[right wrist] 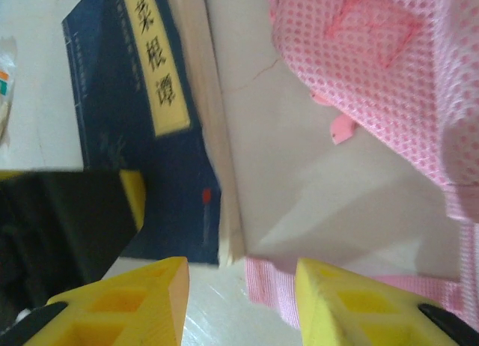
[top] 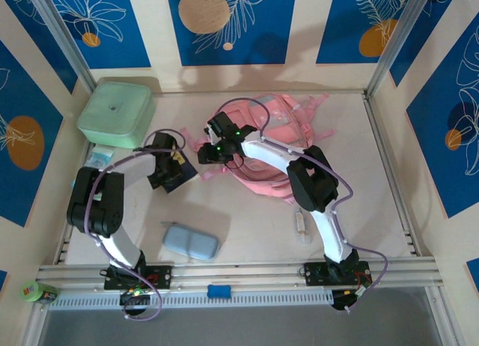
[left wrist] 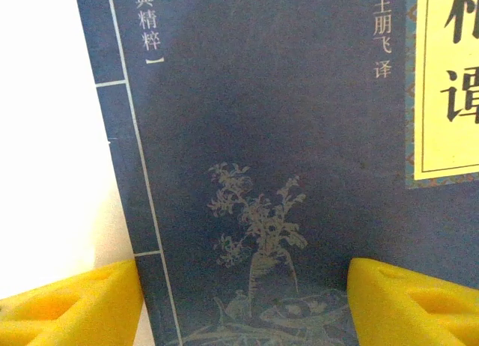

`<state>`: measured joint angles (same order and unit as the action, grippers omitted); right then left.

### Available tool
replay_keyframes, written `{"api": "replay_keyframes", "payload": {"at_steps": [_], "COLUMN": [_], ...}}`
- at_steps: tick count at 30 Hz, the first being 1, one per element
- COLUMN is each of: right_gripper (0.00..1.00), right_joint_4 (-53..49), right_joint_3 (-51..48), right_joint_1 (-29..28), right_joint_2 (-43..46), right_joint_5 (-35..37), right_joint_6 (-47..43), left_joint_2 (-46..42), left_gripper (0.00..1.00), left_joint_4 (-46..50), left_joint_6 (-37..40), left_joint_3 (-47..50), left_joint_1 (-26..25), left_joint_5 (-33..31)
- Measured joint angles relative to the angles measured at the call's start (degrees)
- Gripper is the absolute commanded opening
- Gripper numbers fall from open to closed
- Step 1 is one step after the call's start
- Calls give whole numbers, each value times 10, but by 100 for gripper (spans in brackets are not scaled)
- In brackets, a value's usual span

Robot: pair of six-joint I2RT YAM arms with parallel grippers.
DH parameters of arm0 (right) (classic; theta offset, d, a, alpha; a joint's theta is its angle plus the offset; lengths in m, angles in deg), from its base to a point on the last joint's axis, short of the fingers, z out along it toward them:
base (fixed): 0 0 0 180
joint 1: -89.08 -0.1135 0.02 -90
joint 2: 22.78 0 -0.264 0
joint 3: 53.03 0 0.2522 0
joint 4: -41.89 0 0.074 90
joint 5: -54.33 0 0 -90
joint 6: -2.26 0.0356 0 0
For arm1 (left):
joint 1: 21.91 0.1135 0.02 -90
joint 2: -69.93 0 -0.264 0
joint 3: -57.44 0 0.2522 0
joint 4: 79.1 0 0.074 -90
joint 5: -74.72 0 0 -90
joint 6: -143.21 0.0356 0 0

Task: Pack books, pencil case, and school supplies into a backpack

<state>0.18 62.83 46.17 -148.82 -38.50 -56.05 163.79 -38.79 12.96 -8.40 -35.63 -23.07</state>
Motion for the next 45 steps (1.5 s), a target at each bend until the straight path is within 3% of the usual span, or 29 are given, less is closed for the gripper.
{"api": "replay_keyframes", "payload": {"at_steps": [8, 16, 33, 45], "right_gripper": [40, 41, 40, 39], "right_joint_4": [-25, -48, -94, -135], "right_joint_3": [14, 62, 145, 181], "right_joint_1": [-29, -49, -61, -65], "right_joint_2": [-28, -71, -138, -141], "right_joint_5": [-22, -28, -51, -61], "right_joint_6": [27, 45, 45, 43], "left_joint_2": [-90, -189, -192, -196], "left_gripper": [74, 72, 54, 49], "left_joint_4": [13, -38, -99, -104], "left_joint_6": [2, -24, -54, -47], "left_joint_3": [71, 131, 203, 211], "left_joint_1": [0, 42, 57, 60], "left_joint_5": [39, 92, 133, 133]}}
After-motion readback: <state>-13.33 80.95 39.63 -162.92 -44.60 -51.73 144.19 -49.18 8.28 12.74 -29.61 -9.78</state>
